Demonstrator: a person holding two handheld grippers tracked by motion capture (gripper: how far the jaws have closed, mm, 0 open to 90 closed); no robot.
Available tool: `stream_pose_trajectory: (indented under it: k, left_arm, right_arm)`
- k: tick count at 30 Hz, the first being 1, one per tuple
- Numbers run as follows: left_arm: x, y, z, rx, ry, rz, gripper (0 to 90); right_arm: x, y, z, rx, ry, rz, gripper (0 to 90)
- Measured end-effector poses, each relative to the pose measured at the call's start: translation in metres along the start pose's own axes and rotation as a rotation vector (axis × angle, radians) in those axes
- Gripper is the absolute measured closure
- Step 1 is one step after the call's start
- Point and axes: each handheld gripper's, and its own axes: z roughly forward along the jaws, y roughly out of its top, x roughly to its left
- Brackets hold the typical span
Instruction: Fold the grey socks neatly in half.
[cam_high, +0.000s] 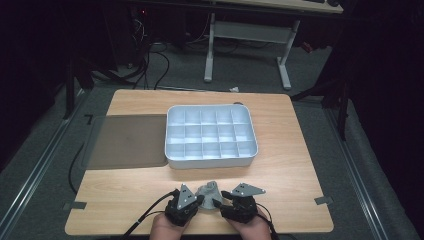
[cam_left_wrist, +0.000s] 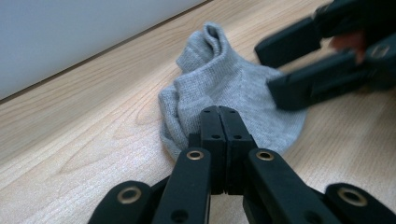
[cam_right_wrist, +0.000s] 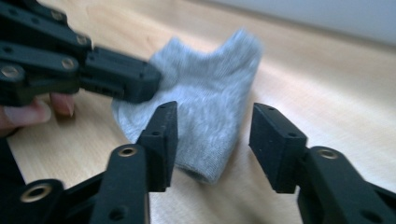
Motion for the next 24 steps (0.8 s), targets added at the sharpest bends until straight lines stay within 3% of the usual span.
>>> stream_pose_trajectory:
  k: [3,9,11,12,13,16,17,24]
  left_arm:
    - [-0.001,0.0,0.0,-0.001,0.003,-0.002,89.0]
    - [-0.006,0.002,-0.002,-0.015,0.011,0.002,85.0]
    - [-0.013,0.006,-0.004,-0.049,0.017,0.026,83.5]
    - [-0.013,0.006,-0.004,-0.049,0.017,0.026,83.5]
    - [-0.015,0.008,0.0,-0.026,0.037,0.056,83.6]
    - [-0.009,0.005,0.006,-0.001,0.021,0.024,84.5]
    - [-0.004,0.006,0.007,0.001,0.002,-0.004,84.7]
    - [0.001,0.013,0.018,0.01,-0.014,-0.002,85.7]
  right_arm:
    - [0.001,0.001,0.002,0.017,0.003,0.011,54.3]
    - [0.003,0.001,0.003,0.014,0.025,0.001,74.0]
    - [0.005,0.001,0.003,0.011,0.019,-0.013,77.4]
    - [0.006,0.001,0.003,0.01,0.015,-0.017,78.4]
    - [0.006,0.001,0.003,0.01,0.014,-0.019,79.4]
    - [0.006,0.002,0.004,0.008,0.013,-0.026,80.8]
    - [0.006,0.002,0.004,0.005,0.009,-0.032,81.9]
    - [0.001,0.008,-0.001,-0.016,-0.009,-0.04,82.3]
